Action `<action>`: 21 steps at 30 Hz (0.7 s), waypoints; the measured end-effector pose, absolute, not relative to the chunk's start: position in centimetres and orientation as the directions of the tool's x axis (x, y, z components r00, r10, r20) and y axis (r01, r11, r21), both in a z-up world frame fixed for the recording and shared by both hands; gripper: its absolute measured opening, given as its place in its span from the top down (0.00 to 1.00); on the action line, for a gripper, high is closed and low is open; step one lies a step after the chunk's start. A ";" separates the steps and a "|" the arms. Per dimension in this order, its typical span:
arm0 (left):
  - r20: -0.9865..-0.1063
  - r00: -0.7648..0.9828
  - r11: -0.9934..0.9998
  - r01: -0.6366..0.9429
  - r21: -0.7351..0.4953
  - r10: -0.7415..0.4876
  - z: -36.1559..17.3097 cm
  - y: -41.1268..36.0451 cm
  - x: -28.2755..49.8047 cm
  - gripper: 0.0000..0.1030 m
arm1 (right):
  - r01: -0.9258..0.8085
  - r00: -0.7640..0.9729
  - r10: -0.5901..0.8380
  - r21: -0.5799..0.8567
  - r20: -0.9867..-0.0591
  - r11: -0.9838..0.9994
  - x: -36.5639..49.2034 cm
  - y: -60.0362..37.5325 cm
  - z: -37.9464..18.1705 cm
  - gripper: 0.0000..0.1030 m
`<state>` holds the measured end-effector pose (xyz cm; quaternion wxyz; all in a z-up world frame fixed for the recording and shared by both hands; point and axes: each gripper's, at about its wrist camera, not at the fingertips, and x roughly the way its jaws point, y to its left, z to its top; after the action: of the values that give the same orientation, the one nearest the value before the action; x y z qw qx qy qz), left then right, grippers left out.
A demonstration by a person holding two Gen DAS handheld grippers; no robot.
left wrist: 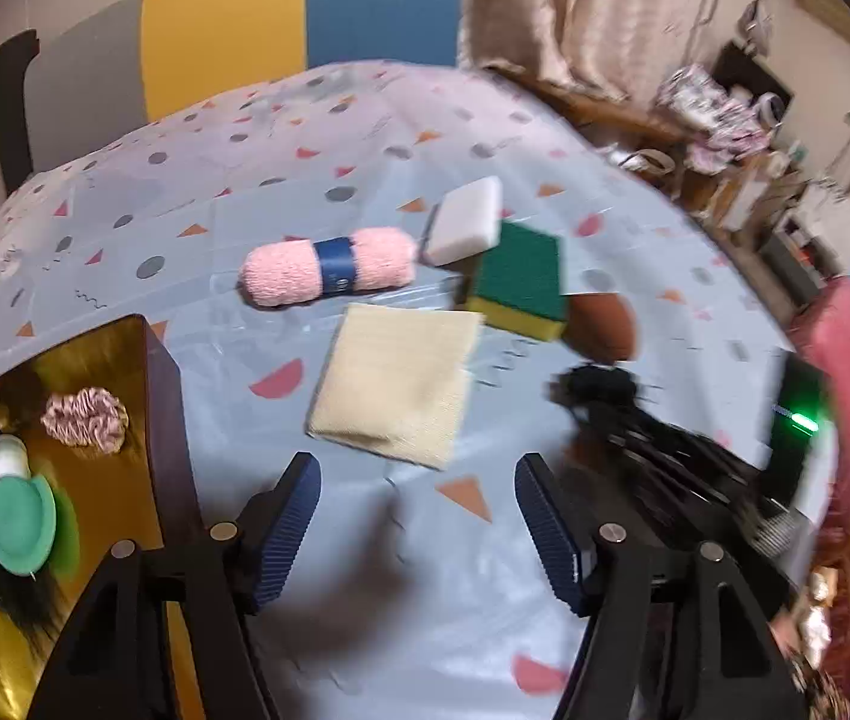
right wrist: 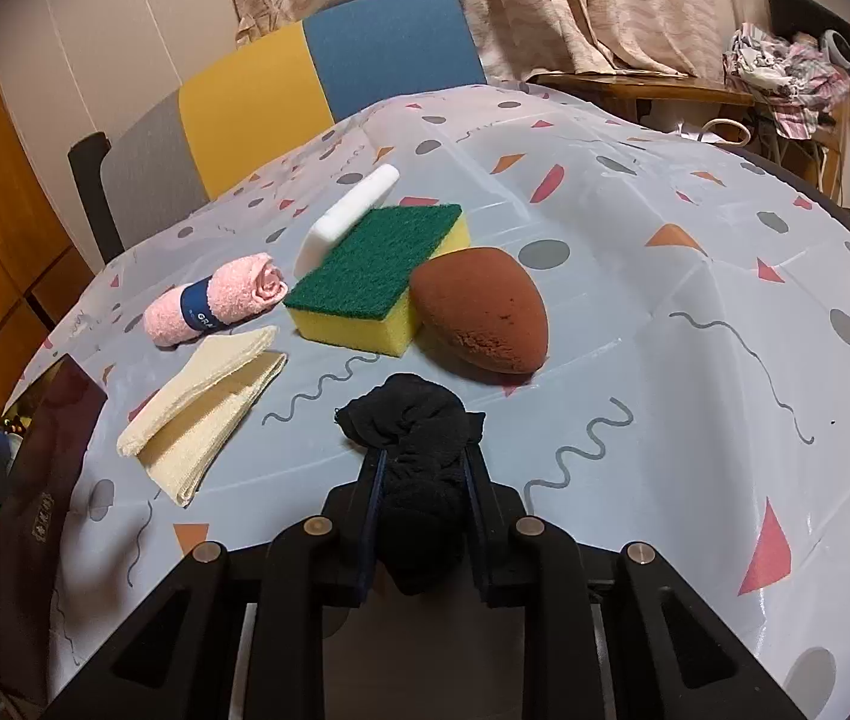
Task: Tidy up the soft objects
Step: 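Grasp the cream mesh cloth with the left tool while the right tool holds the black scrunchie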
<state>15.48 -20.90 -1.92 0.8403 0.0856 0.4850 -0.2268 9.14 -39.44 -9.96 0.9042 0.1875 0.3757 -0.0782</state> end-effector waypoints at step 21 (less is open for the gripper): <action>-0.891 0.399 0.875 0.484 0.005 -0.216 -8.8 -24.4 22.1 0.19 | 0.275 0.729 0.018 0.317 -0.684 0.908 8.7 -39.8 -10.3 0.77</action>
<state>22.08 -24.38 -8.80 0.8259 0.1328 0.5053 -0.2120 8.74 -39.78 -10.28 0.9075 0.2028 0.3610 -0.0707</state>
